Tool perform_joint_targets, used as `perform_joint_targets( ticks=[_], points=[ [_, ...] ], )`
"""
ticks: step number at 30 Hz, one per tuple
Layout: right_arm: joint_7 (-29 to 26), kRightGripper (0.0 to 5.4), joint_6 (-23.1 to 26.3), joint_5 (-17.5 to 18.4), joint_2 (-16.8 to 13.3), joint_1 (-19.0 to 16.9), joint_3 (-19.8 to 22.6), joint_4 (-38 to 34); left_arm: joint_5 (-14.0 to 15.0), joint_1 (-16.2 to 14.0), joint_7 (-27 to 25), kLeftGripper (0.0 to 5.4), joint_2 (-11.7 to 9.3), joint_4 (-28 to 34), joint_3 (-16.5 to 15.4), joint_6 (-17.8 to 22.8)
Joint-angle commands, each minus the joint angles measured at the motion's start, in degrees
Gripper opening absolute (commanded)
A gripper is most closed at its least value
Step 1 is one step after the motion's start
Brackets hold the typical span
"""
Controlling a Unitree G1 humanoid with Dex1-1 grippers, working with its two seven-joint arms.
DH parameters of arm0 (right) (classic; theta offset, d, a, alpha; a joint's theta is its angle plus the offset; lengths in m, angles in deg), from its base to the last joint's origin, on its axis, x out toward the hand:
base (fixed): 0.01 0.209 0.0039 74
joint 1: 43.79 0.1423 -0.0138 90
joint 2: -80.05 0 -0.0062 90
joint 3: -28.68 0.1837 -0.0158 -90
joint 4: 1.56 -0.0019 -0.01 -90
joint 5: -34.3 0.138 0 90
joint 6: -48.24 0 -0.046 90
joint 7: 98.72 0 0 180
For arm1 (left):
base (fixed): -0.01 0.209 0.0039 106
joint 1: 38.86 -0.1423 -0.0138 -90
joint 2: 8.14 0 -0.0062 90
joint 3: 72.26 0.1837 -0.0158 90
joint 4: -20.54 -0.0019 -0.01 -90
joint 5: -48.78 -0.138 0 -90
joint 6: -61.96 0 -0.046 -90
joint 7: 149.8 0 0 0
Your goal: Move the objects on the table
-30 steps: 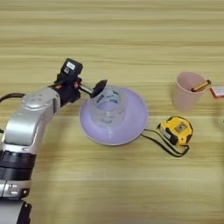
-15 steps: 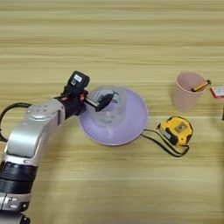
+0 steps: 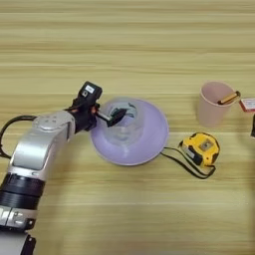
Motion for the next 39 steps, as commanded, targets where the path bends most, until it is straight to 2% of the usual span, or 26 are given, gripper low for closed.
perform_joint_targets(
  ticks=[1, 6, 11, 26, 36, 39],
  points=[
    [0.2, 5.39, 1.5, -0.2, 0.7, -0.7, -0.4, -1.6, 1.3, 2.6, -0.2, 5.40, 0.3, 0.2, -0.6, 3.9],
    [0.2, 5.39, 2.0, -0.2, 0.9, -1.0, -0.5, -2.4, 0.6, 3.2, -0.6, 5.40, 0.1, 0.6, 0.8, 5.2],
    [0.1, 5.39, 2.3, -0.2, 0.9, -1.1, -0.5, -2.7, -0.4, 2.9, -0.6, 5.40, -0.2, -0.5, 1.5, 4.1],
    [0.1, 5.40, 2.4, 0.1, 1.1, -1.3, -0.5, -3.2, -3.8, 2.8, -0.6, 3.70, -1.0, -5.2, 3.8, -0.6],
    [0.1, 5.40, 2.5, 0.2, 1.0, -1.4, -0.5, -3.3, -4.2, 3.0, -0.6, 2.82, -0.8, -6.5, 4.0, -1.6],
    [0.1, 5.40, 2.5, 0.1, 1.0, -1.4, -0.5, -3.4, -4.2, 3.0, -0.5, 2.38, -0.7, -6.5, 3.8, -1.7]
  ],
)
